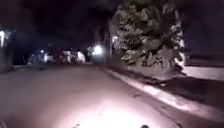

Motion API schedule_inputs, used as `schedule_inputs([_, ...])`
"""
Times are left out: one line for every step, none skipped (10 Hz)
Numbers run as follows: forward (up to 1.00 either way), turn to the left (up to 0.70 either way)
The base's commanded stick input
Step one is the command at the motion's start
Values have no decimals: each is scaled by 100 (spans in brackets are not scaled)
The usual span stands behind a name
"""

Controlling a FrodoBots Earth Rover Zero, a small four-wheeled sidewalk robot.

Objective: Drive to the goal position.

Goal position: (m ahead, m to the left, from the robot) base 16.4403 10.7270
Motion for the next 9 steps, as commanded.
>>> schedule_inputs([70, 35])
schedule_inputs([70, 7])
schedule_inputs([70, 0])
schedule_inputs([70, 0])
schedule_inputs([70, 0])
schedule_inputs([70, 0])
schedule_inputs([70, 0])
schedule_inputs([70, 0])
schedule_inputs([70, 0])
